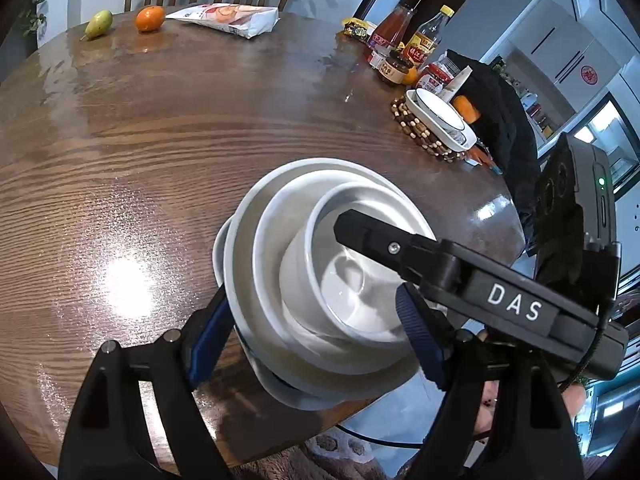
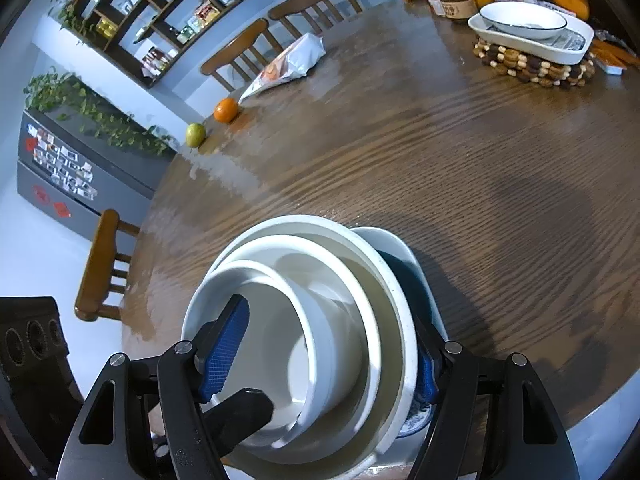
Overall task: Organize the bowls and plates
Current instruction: 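Lower the white stack onto the teal plate stack with the right tool, then open the right tool and pull it back from the stack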
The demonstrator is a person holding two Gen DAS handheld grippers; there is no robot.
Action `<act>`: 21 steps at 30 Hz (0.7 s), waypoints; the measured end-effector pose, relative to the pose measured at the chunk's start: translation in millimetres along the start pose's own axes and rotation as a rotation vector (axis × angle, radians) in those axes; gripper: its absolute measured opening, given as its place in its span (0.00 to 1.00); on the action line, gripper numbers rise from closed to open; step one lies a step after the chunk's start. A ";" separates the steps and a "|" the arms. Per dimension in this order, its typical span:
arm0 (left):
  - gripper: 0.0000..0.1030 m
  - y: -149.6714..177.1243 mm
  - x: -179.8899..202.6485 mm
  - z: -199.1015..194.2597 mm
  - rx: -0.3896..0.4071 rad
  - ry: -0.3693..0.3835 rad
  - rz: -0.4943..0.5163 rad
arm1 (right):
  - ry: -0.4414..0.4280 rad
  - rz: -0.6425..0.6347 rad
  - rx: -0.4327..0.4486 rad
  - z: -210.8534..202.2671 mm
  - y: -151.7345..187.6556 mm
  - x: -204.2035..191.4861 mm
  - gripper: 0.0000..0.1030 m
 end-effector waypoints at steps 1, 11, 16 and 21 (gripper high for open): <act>0.77 0.0 -0.1 -0.9 0.004 -0.001 0.001 | 0.002 -0.001 0.004 -1.2 -0.5 -0.2 0.71; 0.77 0.8 -0.2 -13.2 0.046 -0.026 0.033 | 0.035 -0.031 0.048 -13.7 -1.6 -1.7 0.72; 0.77 1.4 1.7 -24.9 0.094 -0.048 0.067 | 0.054 -0.056 0.074 -22.4 -1.3 -3.8 0.72; 0.77 6.0 3.8 -31.6 0.117 -0.059 0.088 | 0.081 -0.081 0.106 -30.3 -0.8 -6.9 0.72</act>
Point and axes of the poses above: each gripper's, at about its wrist camera, not at the fingertips, and z roughly the way its jaws point, x to its right, y to its underside, the point moved 9 cm from there along z, roughly the way its jaws point, and after that the axes turned 5 degrees about -x, right-handed, at the moved point
